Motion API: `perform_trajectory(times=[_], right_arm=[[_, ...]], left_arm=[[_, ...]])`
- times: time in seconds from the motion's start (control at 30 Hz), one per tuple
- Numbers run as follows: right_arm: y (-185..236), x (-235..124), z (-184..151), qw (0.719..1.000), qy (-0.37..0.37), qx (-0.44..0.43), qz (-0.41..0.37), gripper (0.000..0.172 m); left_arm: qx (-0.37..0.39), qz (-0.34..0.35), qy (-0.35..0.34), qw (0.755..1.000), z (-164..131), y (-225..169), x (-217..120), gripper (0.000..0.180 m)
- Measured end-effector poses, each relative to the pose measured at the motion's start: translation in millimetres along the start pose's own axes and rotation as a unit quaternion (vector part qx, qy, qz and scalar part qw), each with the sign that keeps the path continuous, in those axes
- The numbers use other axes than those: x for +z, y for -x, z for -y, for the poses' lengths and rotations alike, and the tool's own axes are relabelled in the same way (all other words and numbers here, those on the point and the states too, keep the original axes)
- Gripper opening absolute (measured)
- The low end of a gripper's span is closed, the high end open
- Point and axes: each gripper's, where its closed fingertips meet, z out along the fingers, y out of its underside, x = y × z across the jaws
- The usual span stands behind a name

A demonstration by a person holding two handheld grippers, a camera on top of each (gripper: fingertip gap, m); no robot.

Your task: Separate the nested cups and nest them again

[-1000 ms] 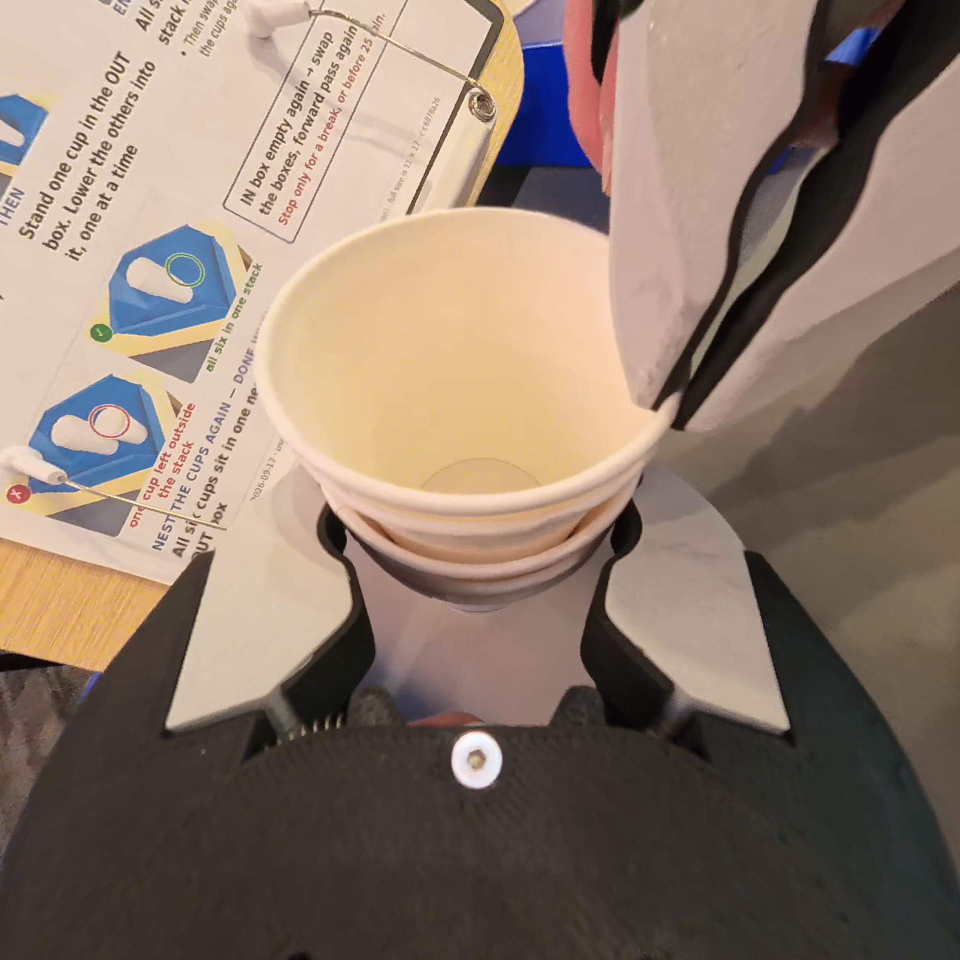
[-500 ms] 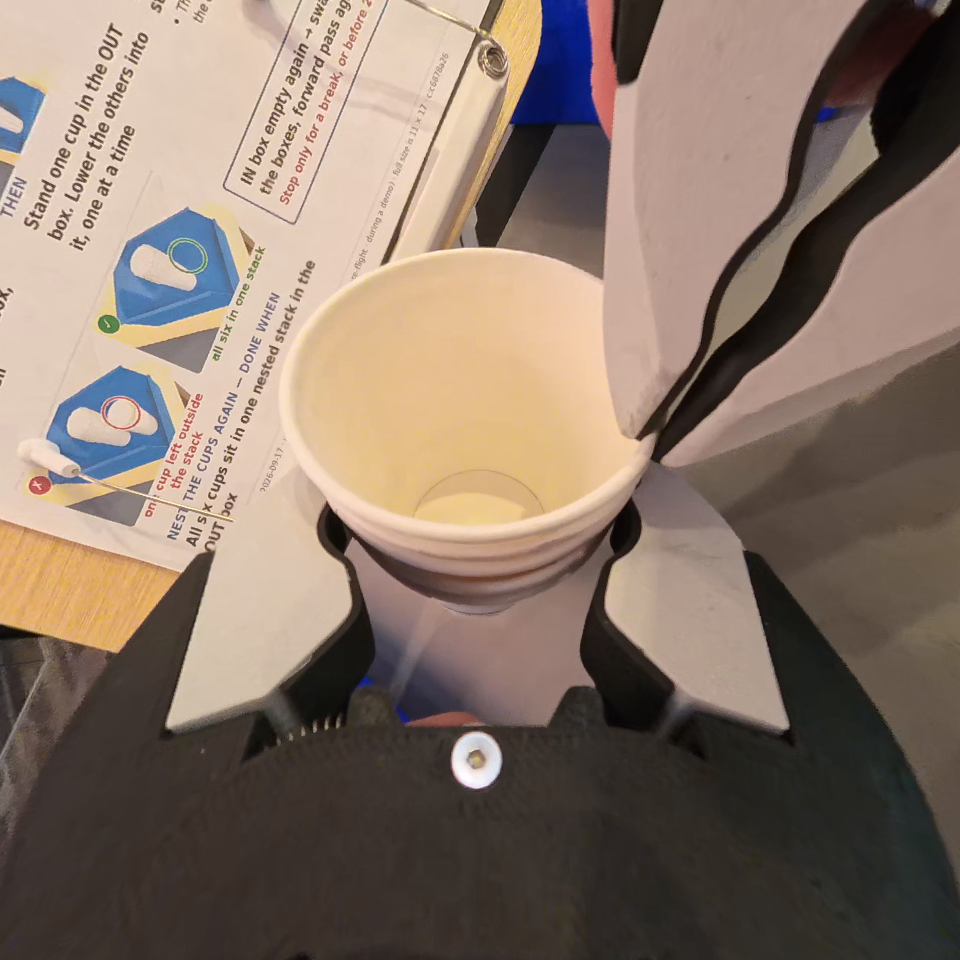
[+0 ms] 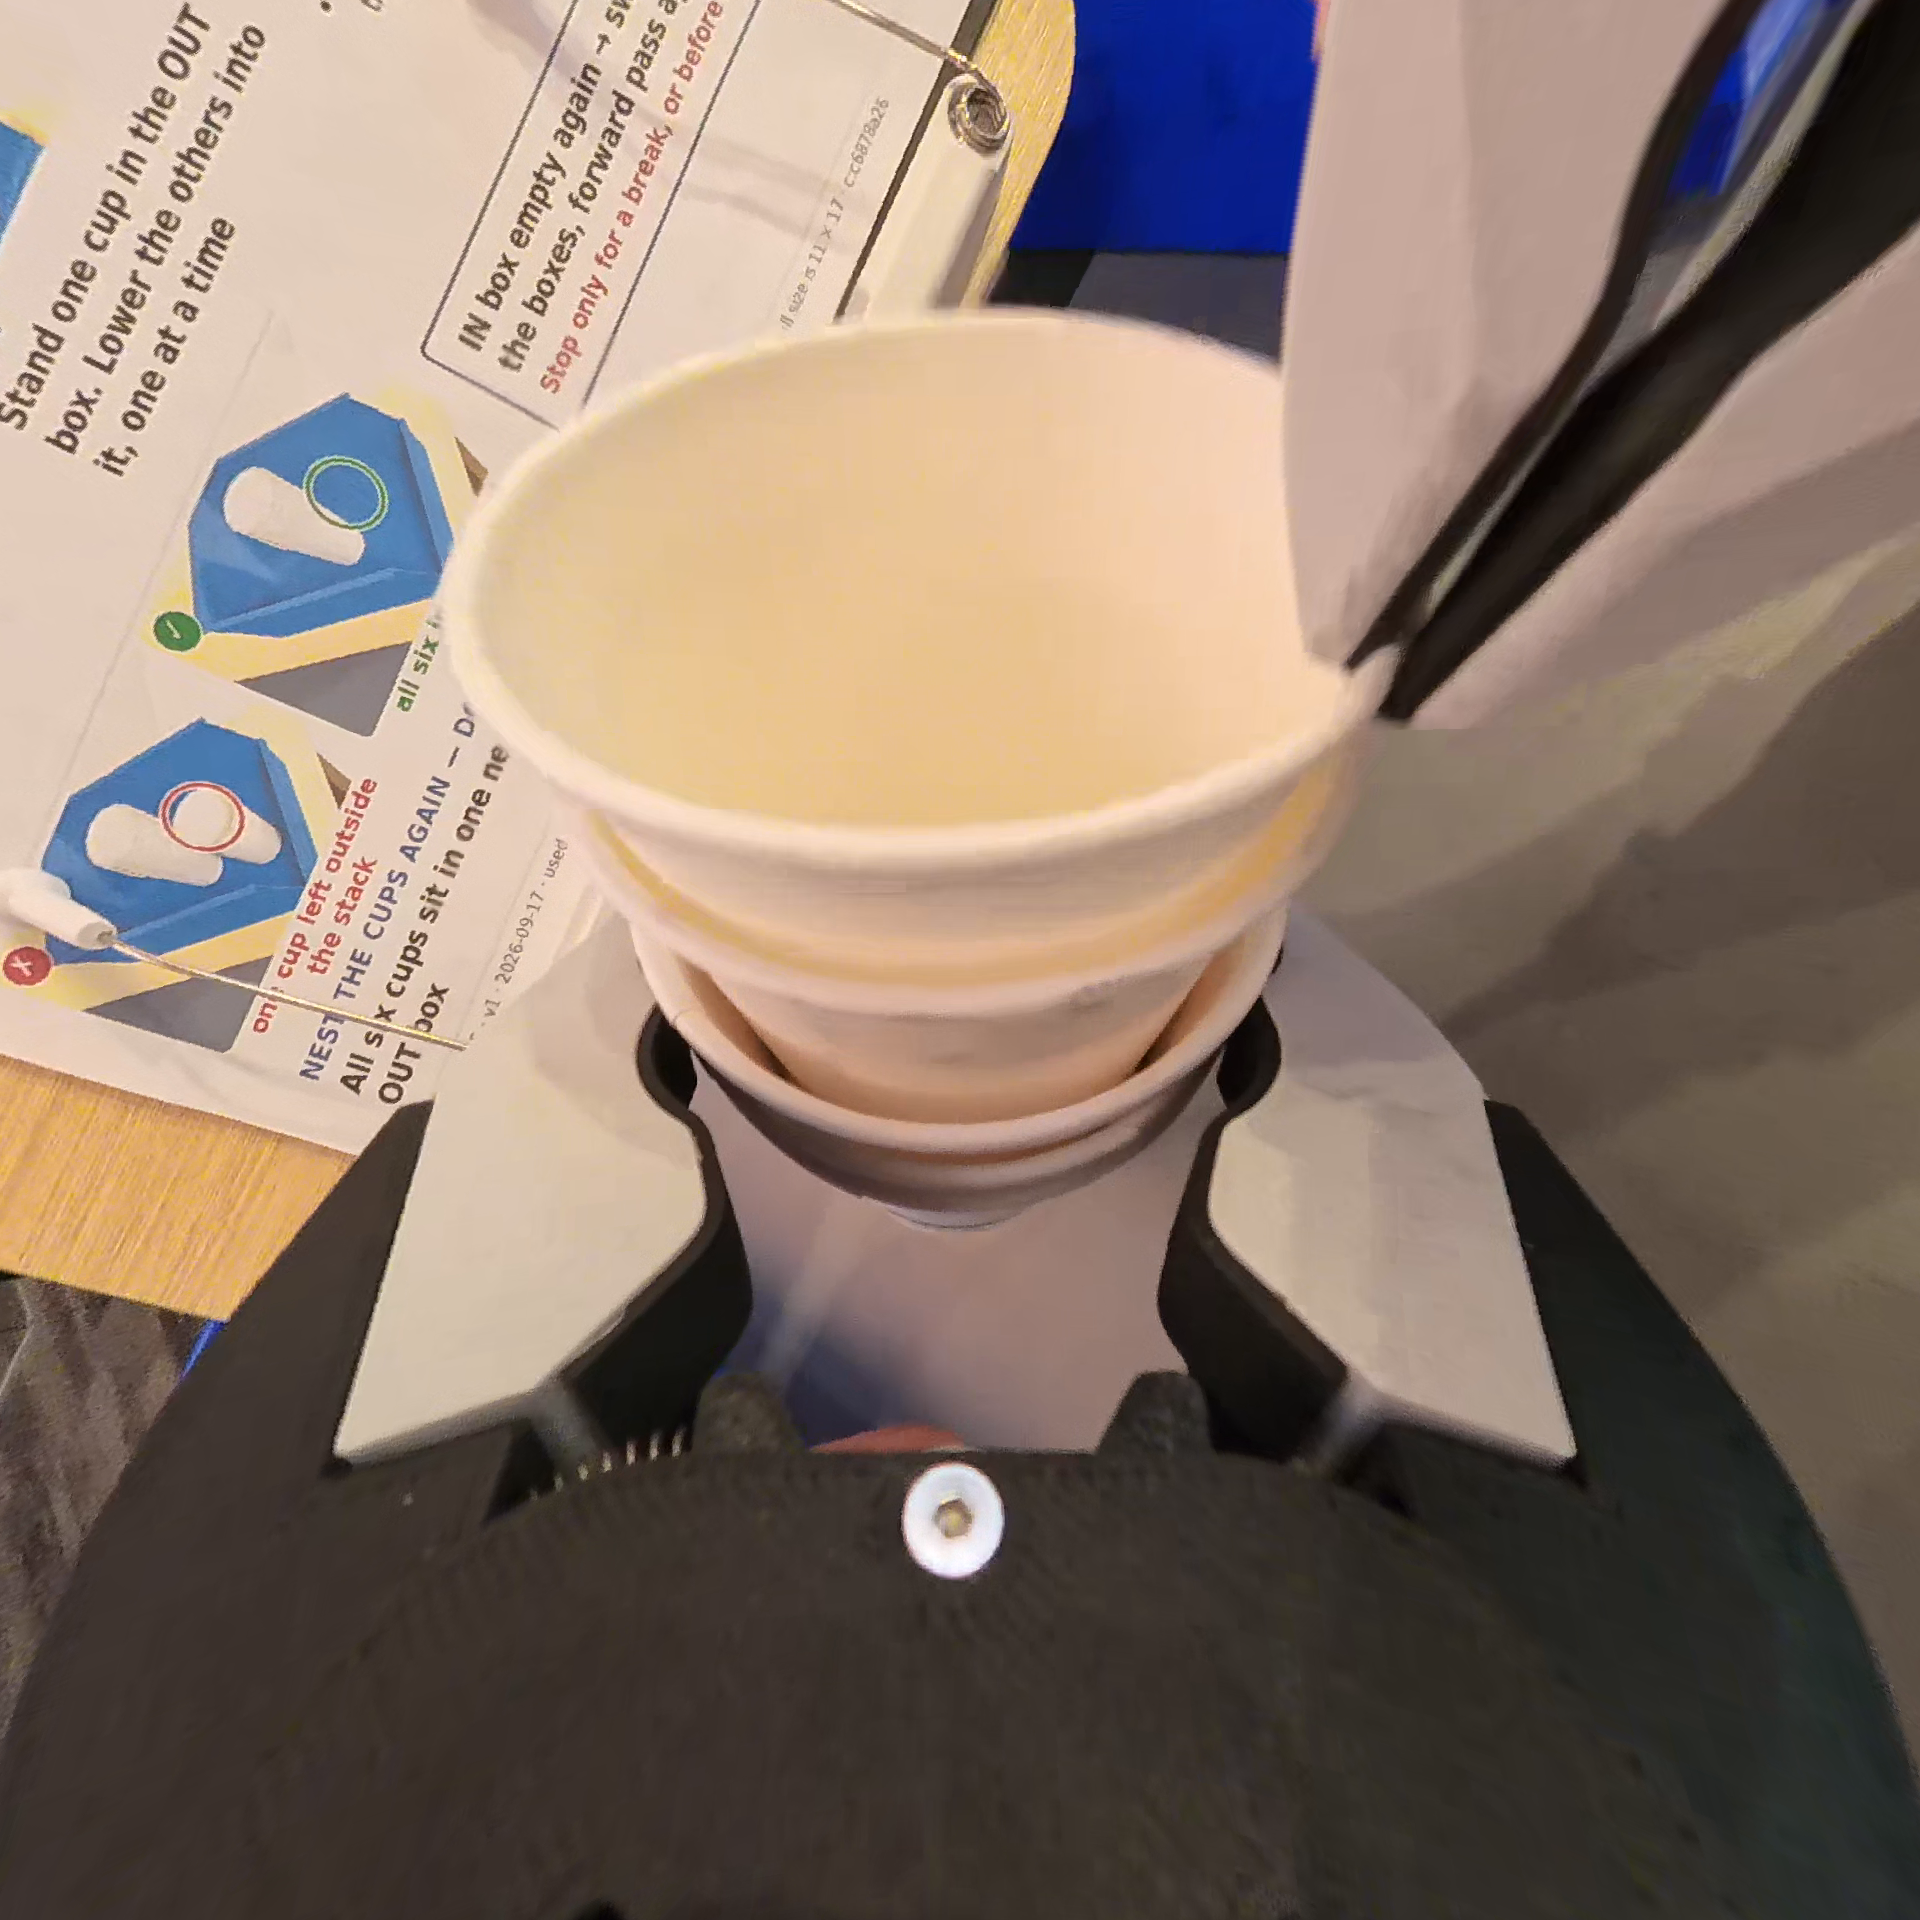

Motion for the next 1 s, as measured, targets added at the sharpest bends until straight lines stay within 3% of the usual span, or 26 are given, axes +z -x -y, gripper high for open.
perform_trajectory(times=[0.33, 0.7, 0.77, 0.83, 1.0], right_arm=[[-21.4, -29.5, 14.6, 0.998, -0.021, -0.015, -0.061, 0.002], [-79.7, -142.6, 24.9, 0.975, -0.061, 0.014, -0.215, 0.002], [-93.3, -172.2, 12.3, 0.964, -0.03, 0.018, -0.262, 0.002], [-110.7, -204.0, -18.0, 0.944, 0.051, 0.021, -0.325, 0.002], [-147.4, -275.6, -108.9, 0.862, 0.231, 0.064, -0.446, 0.003]], left_arm=[[-0.012, 0.006, 0.001, 1.0, -1.9, 5.4, 0.0, 0.1], [-0.042, -0.005, -0.024, 0.999, 3.8, 8.0, -4.1, 0.101], [-0.051, -0.011, -0.034, 0.998, 6.2, 8.6, -6.4, 0.101], [-0.052, -0.012, -0.033, 0.998, 5.7, 9.1, -7.0, 0.101], [-0.05, -0.015, -0.033, 0.998, 6.9, 5.6, -5.1, 0.101]])
